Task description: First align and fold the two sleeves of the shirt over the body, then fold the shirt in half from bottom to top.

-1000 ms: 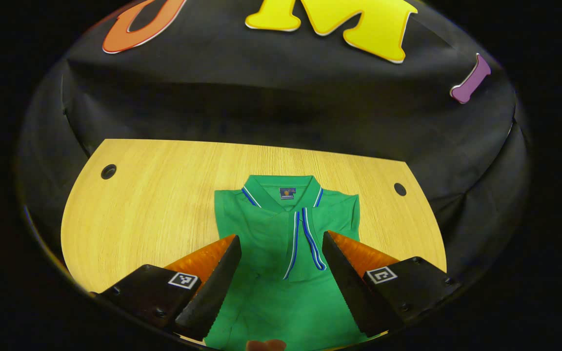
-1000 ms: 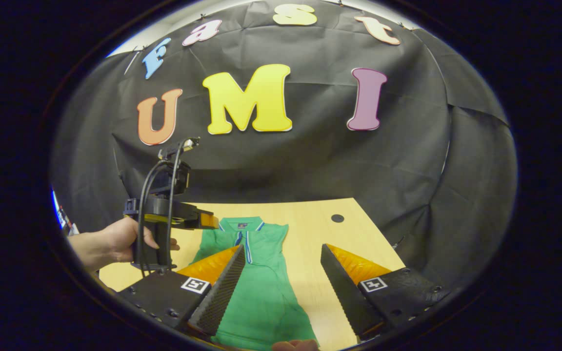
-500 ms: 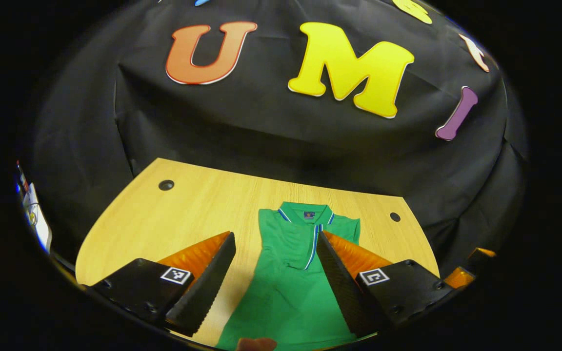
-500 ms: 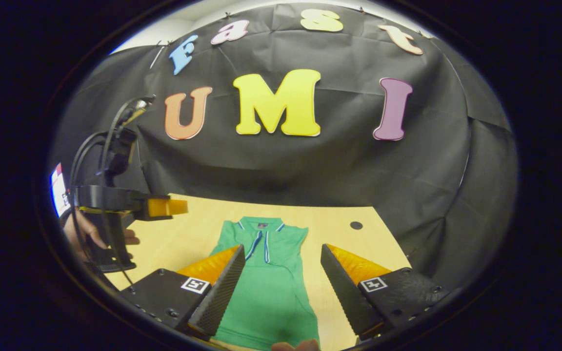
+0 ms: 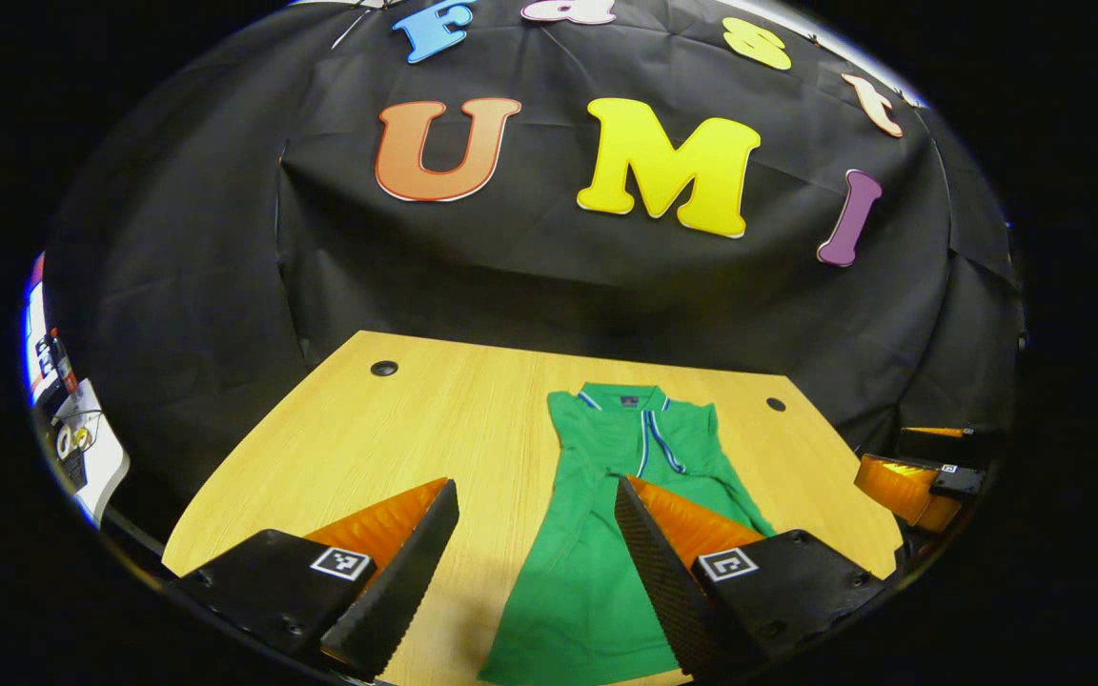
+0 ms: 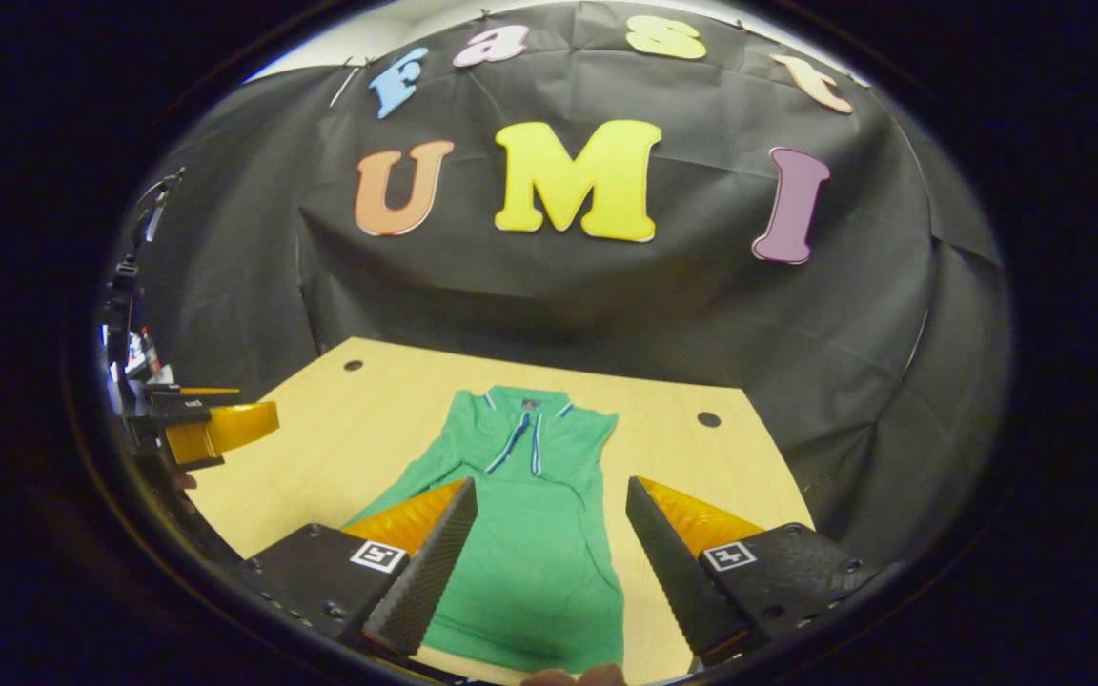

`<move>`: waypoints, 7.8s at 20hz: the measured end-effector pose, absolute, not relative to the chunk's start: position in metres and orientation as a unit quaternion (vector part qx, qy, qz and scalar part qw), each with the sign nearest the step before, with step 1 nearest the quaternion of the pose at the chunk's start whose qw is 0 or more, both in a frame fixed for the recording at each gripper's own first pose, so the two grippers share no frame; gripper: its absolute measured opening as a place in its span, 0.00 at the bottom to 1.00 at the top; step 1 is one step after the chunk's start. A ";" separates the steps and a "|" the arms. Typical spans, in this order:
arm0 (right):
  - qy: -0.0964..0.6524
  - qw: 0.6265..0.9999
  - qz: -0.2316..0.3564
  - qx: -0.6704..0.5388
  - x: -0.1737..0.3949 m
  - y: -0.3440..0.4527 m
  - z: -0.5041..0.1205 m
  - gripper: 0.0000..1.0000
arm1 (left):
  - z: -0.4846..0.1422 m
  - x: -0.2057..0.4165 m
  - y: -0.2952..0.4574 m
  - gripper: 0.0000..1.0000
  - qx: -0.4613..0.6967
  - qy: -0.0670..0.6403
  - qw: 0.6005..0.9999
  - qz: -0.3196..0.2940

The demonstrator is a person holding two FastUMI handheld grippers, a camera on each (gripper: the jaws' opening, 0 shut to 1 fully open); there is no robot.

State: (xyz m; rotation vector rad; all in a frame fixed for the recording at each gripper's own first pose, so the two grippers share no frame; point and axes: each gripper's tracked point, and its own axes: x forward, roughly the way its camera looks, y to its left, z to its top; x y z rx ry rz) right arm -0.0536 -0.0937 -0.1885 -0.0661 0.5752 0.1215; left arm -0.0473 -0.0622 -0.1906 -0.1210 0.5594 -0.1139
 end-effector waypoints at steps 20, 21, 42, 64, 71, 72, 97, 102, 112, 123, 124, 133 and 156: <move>0.517 0.856 -0.006 -0.014 -0.171 -0.176 -0.389 0.96 | -0.385 -0.183 -0.061 1.00 -0.035 0.529 0.839 -0.118; 0.522 0.853 -0.006 -0.014 -0.172 -0.176 -0.393 0.96 | -0.389 -0.185 -0.061 1.00 -0.031 0.534 0.836 -0.120; 0.564 0.825 0.029 0.010 -0.162 -0.156 -0.416 0.05 | -0.398 -0.177 -0.070 0.13 -0.030 0.549 0.829 -0.107; 0.452 0.889 0.050 0.061 -0.056 -0.165 -0.292 0.00 | -0.276 -0.064 -0.084 0.07 -0.070 0.408 0.900 -0.135; 0.401 0.913 0.061 0.055 -0.010 -0.166 -0.248 0.00 | -0.236 -0.013 -0.089 0.07 -0.089 0.360 0.919 -0.133; 0.395 0.915 0.061 0.058 -0.003 -0.166 -0.243 0.00 | -0.230 -0.003 -0.089 0.07 -0.090 0.352 0.922 -0.131; 0.318 0.944 0.073 0.046 0.275 -0.169 -0.224 0.00 | -0.216 0.250 -0.119 0.07 -0.069 0.287 0.949 -0.109; 0.335 0.938 0.089 0.018 0.301 -0.164 -0.265 0.00 | -0.250 0.279 -0.131 0.09 -0.056 0.298 0.949 -0.083; 0.286 0.956 0.065 -0.016 0.273 -0.173 -0.255 0.98 | -0.231 0.247 -0.126 1.00 -0.020 0.270 0.963 -0.017; 0.175 0.983 0.051 0.004 0.128 -0.151 -0.128 0.98 | -0.081 0.117 -0.125 1.00 -0.044 0.138 0.989 0.003; 0.158 0.986 0.046 0.002 0.111 -0.149 -0.111 0.98 | -0.066 0.100 -0.120 1.00 -0.046 0.126 0.991 0.007; 0.070 0.997 0.013 -0.001 -0.061 -0.105 -0.036 0.98 | 0.007 -0.053 -0.091 1.00 -0.035 0.048 0.998 -0.019; 0.025 1.000 0.013 0.002 -0.113 -0.066 0.010 0.96 | 0.033 -0.103 -0.078 1.00 -0.031 0.015 0.998 -0.048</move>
